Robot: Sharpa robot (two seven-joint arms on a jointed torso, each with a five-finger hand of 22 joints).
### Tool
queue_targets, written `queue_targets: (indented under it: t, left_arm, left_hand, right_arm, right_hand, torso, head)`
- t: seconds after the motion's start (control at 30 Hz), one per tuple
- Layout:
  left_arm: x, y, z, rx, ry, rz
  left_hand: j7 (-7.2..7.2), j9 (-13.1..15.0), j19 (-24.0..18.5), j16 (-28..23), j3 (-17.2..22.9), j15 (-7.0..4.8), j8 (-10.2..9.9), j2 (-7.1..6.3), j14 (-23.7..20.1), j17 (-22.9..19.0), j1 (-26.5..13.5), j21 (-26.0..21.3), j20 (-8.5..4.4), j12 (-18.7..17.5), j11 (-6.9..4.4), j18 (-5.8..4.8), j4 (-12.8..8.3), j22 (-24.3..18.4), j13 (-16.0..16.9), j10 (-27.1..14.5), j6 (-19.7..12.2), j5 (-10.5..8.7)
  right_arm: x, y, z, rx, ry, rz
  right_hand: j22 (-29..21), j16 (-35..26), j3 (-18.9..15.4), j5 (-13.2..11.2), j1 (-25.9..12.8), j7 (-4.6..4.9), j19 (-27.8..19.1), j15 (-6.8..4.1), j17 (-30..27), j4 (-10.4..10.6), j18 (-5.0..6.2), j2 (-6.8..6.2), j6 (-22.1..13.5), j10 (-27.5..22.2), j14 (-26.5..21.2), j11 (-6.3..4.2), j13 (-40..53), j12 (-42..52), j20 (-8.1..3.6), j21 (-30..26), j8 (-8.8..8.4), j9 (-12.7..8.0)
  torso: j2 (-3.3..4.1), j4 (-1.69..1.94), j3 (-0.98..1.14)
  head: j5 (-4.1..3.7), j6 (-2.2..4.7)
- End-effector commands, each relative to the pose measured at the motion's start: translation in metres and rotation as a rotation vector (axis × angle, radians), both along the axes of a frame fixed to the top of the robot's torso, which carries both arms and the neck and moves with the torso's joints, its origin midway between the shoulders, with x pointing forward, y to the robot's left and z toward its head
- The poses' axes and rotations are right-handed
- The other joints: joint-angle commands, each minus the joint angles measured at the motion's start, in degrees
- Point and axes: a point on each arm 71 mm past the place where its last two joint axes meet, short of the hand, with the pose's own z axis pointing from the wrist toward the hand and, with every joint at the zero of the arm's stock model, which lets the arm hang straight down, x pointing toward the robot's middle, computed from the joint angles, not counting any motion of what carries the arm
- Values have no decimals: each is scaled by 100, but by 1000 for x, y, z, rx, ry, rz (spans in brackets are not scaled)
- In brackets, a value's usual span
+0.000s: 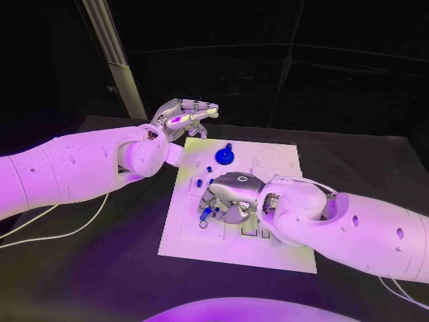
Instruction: Assemble the parts on the task board
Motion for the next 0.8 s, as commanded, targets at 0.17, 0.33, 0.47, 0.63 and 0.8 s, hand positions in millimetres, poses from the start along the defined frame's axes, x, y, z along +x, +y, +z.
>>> queue_targets:
  t: [0.17, 0.33, 0.47, 0.63, 0.8]
  left_arm:
    - [0, -1, 1, -8, -3, -13]
    - [0, -1, 1, -7, -2, -13]
    - [0, -1, 1, -7, -2, -13]
    - [0, 0, 1, -7, 0, -13]
    - [0, 0, 1, -7, 0, -14]
  left_hand:
    - [22, -8, -6, 17, -3, 9, 16, 54, -35, -9, 14, -39, -36, 27, 2, 65, -34, -4, -8, -53, -10, -9]
    - [22, -8, -6, 17, -3, 9, 16, 54, -35, -9, 14, -39, -36, 27, 2, 65, -34, -4, -8, -53, -10, -9]
    - [22, -8, -6, 17, -3, 9, 16, 54, -35, -9, 14, -39, -36, 27, 2, 65, -34, -4, -8, -53, -10, -9]
    - [22, -8, -6, 17, -3, 9, 16, 54, -35, -9, 14, -39, -36, 27, 2, 65, -34, -4, -8, -53, -10, -9]
    - [27, -9, -7, 21, -4, 12, 15, 53, -37, -11, 18, -44, -34, 35, 7, 65, -36, -8, -11, -67, -17, -12]
  right_arm:
    - [-2, 3, -4, -58, -2, 13]
    - [-3, 6, -5, -55, -1, 21]
    - [-3, 6, -6, -55, 1, 28]
    - [-5, 7, -6, -55, 3, 37]
    - [-5, 6, -7, -63, 6, 36]
  right_hand:
    - [10, 34, 36, 28, -43, 29, 16, 40, 10, -5, -83, -26, 35, -8, 59, 18, 7, -32, 33, 17, 33, 12]
    - [17, 41, 38, 29, -48, 25, 18, 39, 20, -6, -83, -25, 42, 0, 61, 15, 8, -31, 33, 22, 36, 14]
    - [23, 44, 42, 31, -51, 22, 20, 38, 22, -8, -84, -22, 48, 7, 62, 12, 10, -31, 33, 28, 38, 16]
    - [30, 47, 44, 32, -54, 19, 22, 37, 26, -10, -84, -20, 54, 12, 63, 10, 11, -32, 33, 32, 41, 17]
    - [42, 53, 46, 33, -58, 17, 26, 35, 33, -13, -85, -20, 61, 19, 64, 7, 12, -32, 33, 41, 44, 19]
  torso:
    - [1, 1, 0]
    - [5, 3, 1]
    - [-1, -4, -3]
    - [1, -10, 2]
    - [3, -6, 1]
  head:
    - [0, -6]
    - [0, -5]
    - [5, -9]
    - [6, -12]
    - [-3, -8]
